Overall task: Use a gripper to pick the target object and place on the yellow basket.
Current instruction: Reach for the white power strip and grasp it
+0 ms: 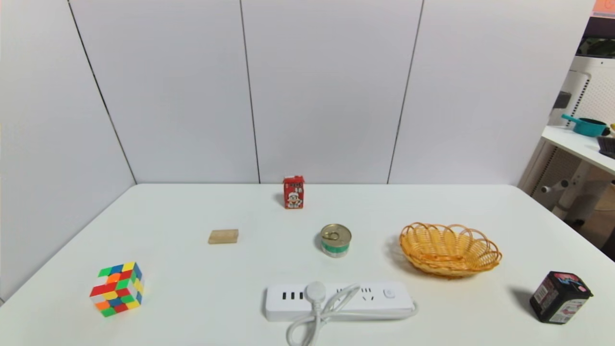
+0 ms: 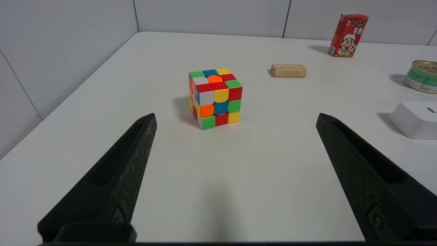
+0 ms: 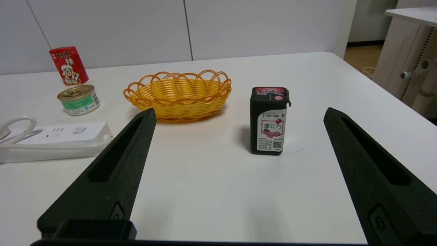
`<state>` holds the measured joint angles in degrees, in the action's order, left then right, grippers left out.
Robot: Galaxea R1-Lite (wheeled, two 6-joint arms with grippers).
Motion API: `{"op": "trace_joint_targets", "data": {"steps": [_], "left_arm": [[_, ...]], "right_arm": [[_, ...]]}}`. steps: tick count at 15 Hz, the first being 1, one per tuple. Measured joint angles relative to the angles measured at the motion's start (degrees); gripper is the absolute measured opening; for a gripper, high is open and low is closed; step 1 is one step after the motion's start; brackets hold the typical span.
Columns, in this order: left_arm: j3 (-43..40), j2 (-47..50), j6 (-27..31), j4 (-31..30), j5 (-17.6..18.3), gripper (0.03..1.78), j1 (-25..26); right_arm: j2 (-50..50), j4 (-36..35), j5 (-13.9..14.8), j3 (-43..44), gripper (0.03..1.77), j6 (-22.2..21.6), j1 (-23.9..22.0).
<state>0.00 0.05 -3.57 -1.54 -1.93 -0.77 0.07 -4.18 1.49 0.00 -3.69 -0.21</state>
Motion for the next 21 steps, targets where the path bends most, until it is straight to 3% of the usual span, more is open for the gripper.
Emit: {"op": "trace_joint_targets", "data": {"steps": [7,16,21], "left_arm": [[0.0,0.0,0.02,-0.02,0.02,1.69,-0.02],[0.0,0.0,0.0,0.0,-0.02,1.69,-0.02],[0.0,0.0,0.0,0.0,-0.02,1.69,-0.02]], "right_arm": [[-4.82,-0.06,-0.22,3.69,1.69,0.41,0.0],[-42.59,-1.46,-0.41,48.13,1.69,0.22,2.71],[-61.1,-2.97,-4.18,67.94,1.69,2.49,14.18]]}}
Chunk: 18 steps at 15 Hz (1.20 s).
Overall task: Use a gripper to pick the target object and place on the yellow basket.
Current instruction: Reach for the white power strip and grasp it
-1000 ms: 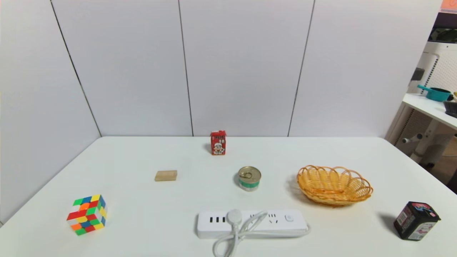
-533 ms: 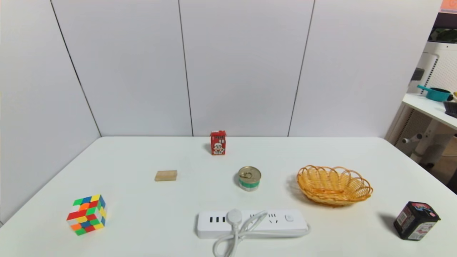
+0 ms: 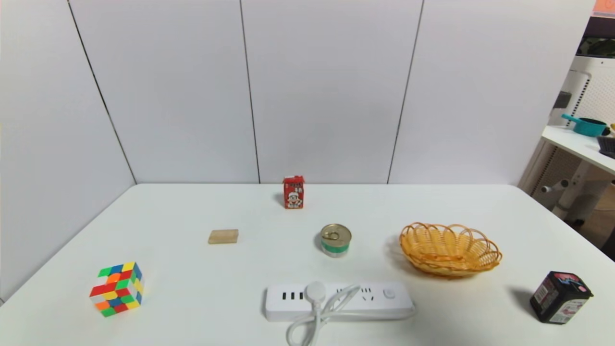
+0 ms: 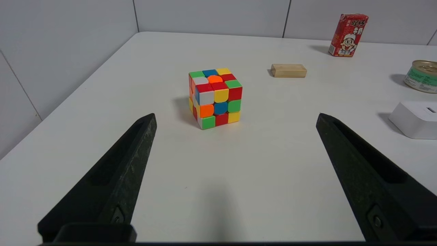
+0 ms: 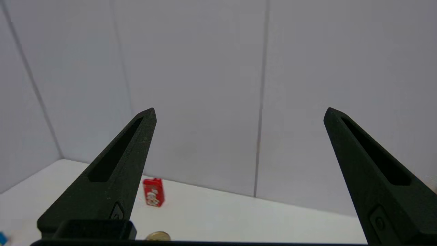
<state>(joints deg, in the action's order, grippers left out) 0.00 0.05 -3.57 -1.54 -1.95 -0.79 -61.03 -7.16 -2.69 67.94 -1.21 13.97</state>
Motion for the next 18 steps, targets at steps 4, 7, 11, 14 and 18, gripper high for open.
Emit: {"op": "trace_joint_targets", "data": {"steps": [4,7,11,14,18], "left_arm": [[0.0,0.0,0.0,0.0,-0.02,1.69,0.0],[0.0,0.0,0.0,-0.02,0.02,1.69,0.0],[0.0,0.0,0.0,-0.02,0.0,1.69,0.0],[0.0,0.02,0.0,-0.02,0.0,1.69,0.0],[0.0,0.0,0.0,0.0,0.0,1.69,0.0]], "right_arm": [[-10.78,0.44,-13.42,8.77,1.69,5.47,5.6],[-17.49,0.88,-26.71,10.17,1.69,12.67,7.13],[-25.22,4.66,-34.76,9.81,1.69,16.86,9.75],[-30.29,10.44,-35.04,8.35,1.7,24.08,10.34],[-36.77,12.5,-35.1,2.89,1.7,36.04,10.61]]}}
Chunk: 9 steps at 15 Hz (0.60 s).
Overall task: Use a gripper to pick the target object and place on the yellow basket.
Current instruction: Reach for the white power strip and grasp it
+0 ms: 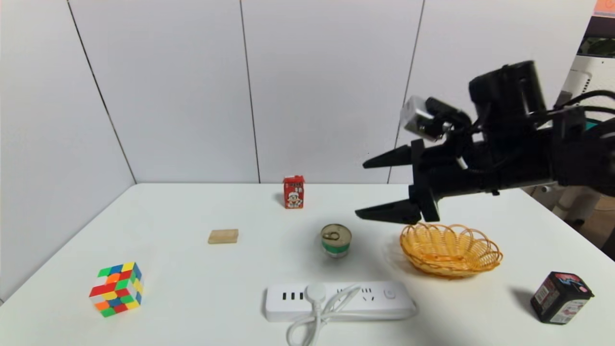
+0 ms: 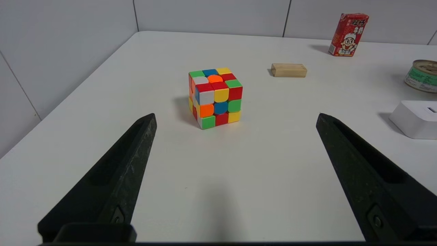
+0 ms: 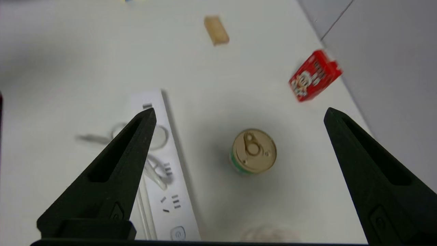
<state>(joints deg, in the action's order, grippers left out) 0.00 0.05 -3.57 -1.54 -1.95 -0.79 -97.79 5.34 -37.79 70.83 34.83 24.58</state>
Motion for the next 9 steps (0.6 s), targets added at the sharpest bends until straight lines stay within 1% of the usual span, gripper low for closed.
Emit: {"op": "trace_joint_targets", "data": {"steps": [1,2,6,8,9], "left_arm": [[0.0,0.02,0.0,-0.02,0.0,1.69,0.0],[0.0,0.0,0.0,0.0,0.0,1.69,0.0],[0.0,0.0,0.02,0.0,0.02,1.69,0.0],[0.0,0.0,0.02,0.0,0.0,1.69,0.0],[0.0,0.0,0.02,0.0,0.02,1.69,0.0]], "right_arm": [[-1.32,0.15,-0.02,-1.51,1.7,2.85,0.0],[-2.51,0.13,-0.02,-3.13,1.7,4.8,0.17],[-6.06,0.11,0.04,-8.01,1.7,11.4,1.8],[-7.23,0.17,0.22,-9.31,1.7,13.04,1.74],[-7.61,-0.02,0.22,-9.53,1.7,13.13,1.68]]}}
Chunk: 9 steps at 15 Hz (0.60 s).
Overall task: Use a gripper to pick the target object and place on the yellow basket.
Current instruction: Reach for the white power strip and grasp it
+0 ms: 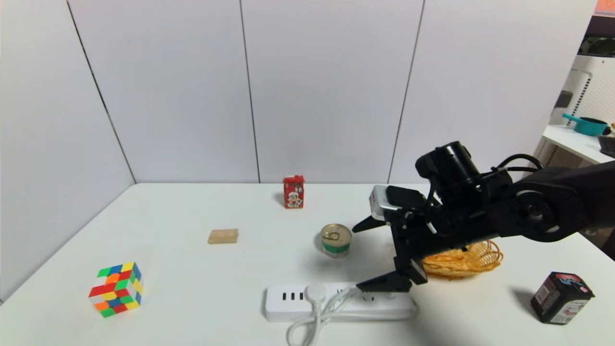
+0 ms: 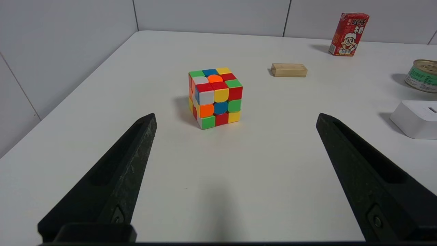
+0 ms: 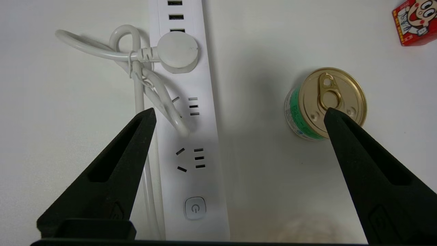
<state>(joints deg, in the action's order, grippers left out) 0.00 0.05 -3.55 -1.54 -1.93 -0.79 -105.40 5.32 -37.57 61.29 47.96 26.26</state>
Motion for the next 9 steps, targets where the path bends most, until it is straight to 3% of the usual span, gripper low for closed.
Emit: {"op": "trace_joint_targets", "data": {"steps": [5,9], "left_arm": [[0.0,0.0,-0.02,0.0,0.0,1.69,0.0],[0.0,0.0,-0.02,0.0,-0.02,1.69,0.0]], "right_arm": [[-0.91,0.05,-0.62,-0.2,1.7,0.74,0.04],[-0.48,0.27,-2.91,-0.71,1.7,1.13,1.24]]}}
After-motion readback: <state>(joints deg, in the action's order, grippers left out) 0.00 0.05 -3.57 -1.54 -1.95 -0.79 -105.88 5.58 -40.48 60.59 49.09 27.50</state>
